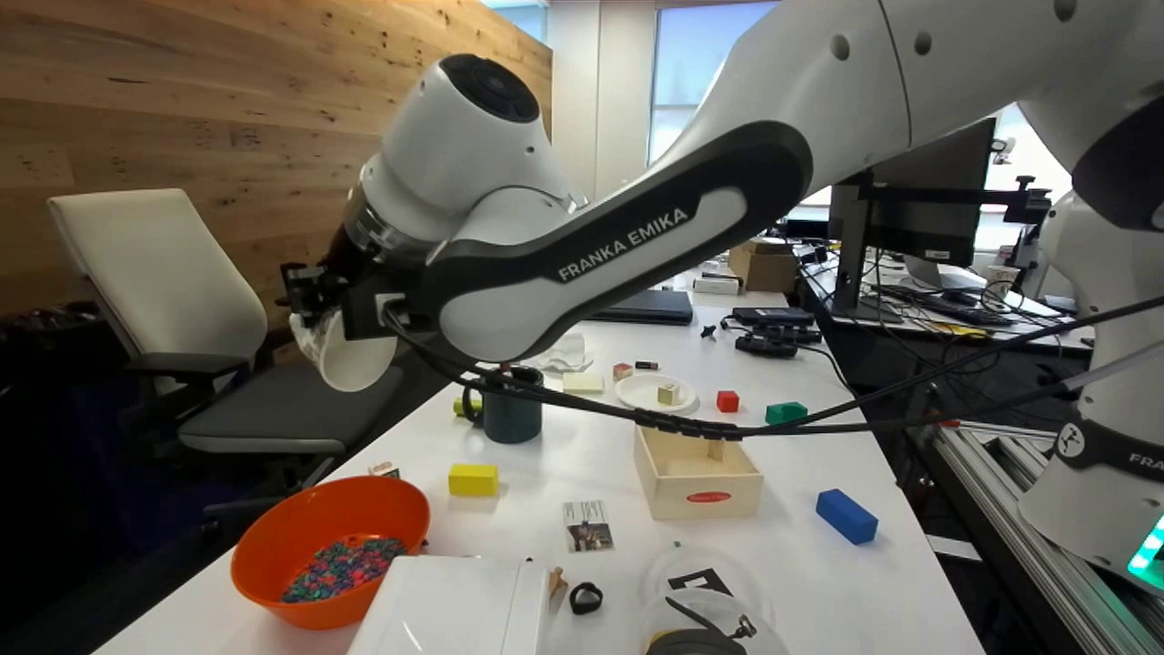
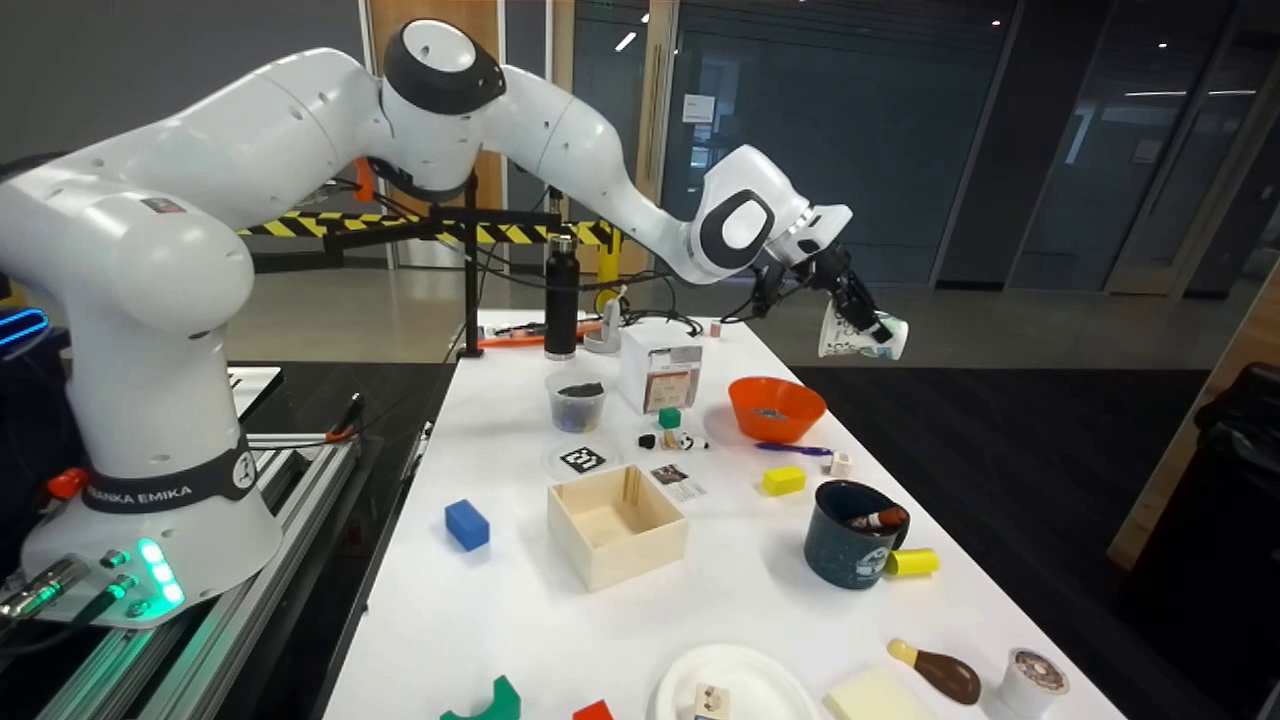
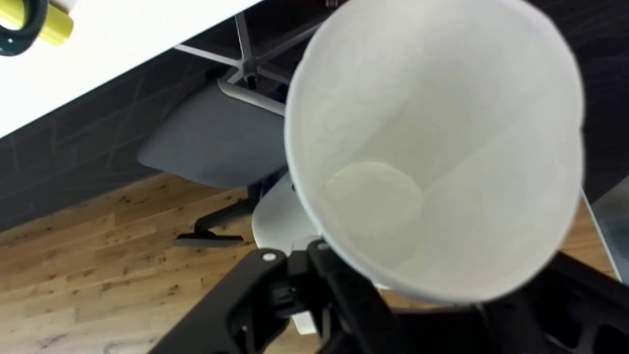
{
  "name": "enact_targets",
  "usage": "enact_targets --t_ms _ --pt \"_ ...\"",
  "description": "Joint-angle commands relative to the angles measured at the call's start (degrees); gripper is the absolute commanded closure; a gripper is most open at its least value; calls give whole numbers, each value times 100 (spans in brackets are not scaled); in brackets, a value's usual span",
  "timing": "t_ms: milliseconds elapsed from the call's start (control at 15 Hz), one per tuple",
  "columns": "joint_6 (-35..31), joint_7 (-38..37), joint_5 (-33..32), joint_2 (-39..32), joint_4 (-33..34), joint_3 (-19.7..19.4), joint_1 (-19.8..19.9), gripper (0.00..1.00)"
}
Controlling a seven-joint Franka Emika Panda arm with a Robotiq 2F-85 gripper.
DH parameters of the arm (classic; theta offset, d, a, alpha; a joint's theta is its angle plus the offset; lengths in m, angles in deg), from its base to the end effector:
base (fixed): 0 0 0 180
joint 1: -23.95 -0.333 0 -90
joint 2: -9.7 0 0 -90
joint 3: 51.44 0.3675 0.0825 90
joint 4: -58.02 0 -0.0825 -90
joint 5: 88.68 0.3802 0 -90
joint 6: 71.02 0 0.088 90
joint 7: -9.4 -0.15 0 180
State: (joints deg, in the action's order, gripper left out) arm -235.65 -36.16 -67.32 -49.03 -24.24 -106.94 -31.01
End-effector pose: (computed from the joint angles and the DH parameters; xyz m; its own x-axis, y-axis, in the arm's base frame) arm 0.7943 0.2425 0.3429 0.5035 -0.3733 0.7792 -0.4171 -0.8948 -0.1591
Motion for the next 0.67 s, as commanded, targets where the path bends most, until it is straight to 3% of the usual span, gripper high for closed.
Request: enact_targets --t_ms 0,200,600 --pt "959 -331 -598 458 440 655 445 80" --pt "1663 -776 -988 584 772 1142 728 80" --pt "2566 -1429 -1533 707 1433 2532 1613 80"
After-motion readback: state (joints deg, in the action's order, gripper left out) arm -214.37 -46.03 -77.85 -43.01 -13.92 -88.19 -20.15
